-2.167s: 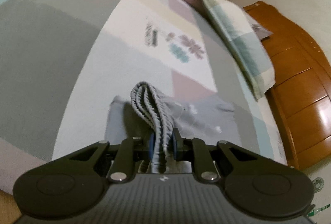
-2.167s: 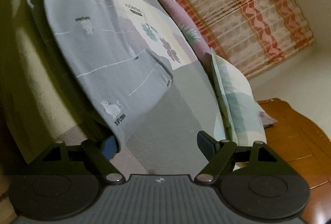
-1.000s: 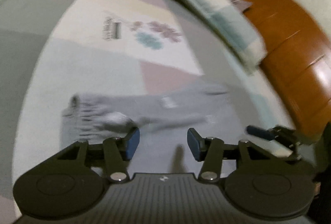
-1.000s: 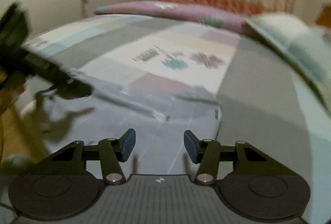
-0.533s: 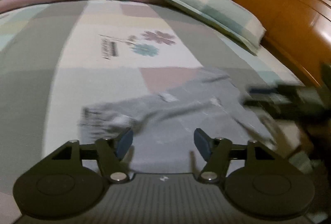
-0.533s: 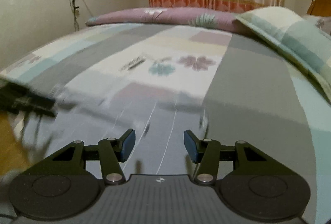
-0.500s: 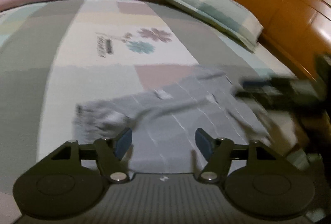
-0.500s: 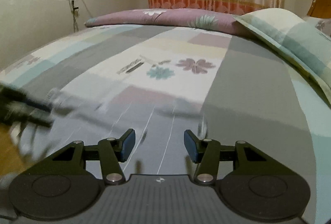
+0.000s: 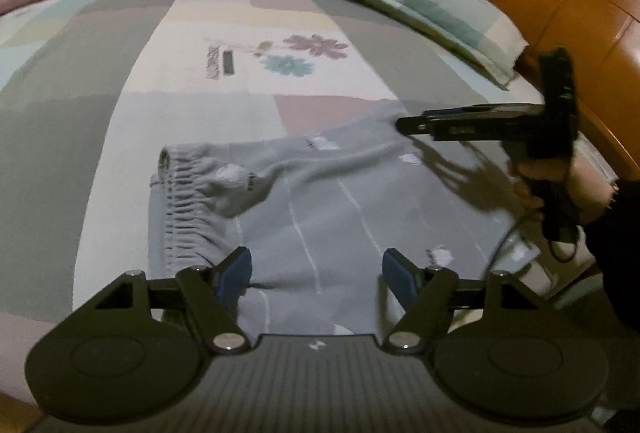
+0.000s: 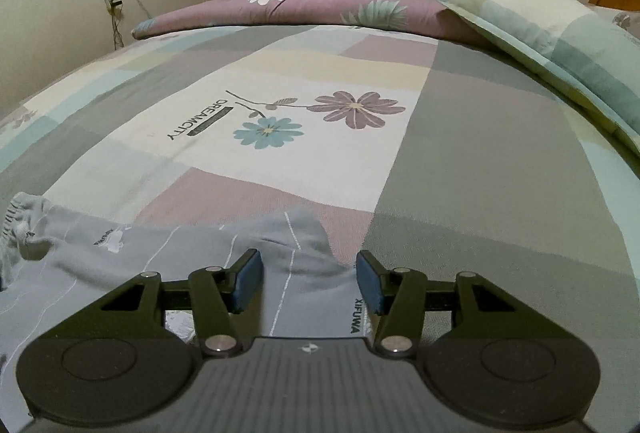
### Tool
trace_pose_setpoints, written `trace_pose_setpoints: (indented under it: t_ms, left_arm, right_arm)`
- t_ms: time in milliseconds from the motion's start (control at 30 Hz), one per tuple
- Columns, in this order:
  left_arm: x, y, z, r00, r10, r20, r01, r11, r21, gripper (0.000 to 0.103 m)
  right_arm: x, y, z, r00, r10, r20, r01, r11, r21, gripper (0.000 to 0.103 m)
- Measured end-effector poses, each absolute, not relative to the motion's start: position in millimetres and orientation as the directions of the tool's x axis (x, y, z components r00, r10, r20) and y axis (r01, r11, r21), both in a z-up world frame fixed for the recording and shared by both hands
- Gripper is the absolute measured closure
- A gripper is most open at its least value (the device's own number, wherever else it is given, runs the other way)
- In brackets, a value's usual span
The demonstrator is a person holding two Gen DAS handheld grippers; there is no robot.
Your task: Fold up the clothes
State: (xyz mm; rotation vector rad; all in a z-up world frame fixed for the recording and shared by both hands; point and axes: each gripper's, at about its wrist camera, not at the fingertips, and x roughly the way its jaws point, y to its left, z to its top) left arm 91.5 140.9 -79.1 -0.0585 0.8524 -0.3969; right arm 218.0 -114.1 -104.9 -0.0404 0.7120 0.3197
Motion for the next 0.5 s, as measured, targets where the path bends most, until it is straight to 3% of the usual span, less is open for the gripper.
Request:
trace_pose_setpoints:
  t_ms: [200,300,500]
  left_arm:
    - [88.9,146.0,-83.4,0.583,-0.361,-0.728,0.292,0.929,-0.227,0.026]
    - [87.0,148.4,-77.7,0.605,-0.376,-0.702,0.302,0.924,-0.235,0.025]
    - [89.8,148.1,-92.6,0.584,-0.353,-0.73,0.271,0.933,-0.235,0.024]
  right_arm:
    - [197.3,-121.3,-84.9,0.732,0.284,-0.62,-0.286,0.953,0.098,0.043]
    - [162.9,-124.2,-66.7,0.757,0.313,-0.573,-0.301,0.946,0.118,0.034]
    - [102.0,-117.0,-78.8,0.69,0.396,-0.606,-0.331,0.917,0.222,0.034]
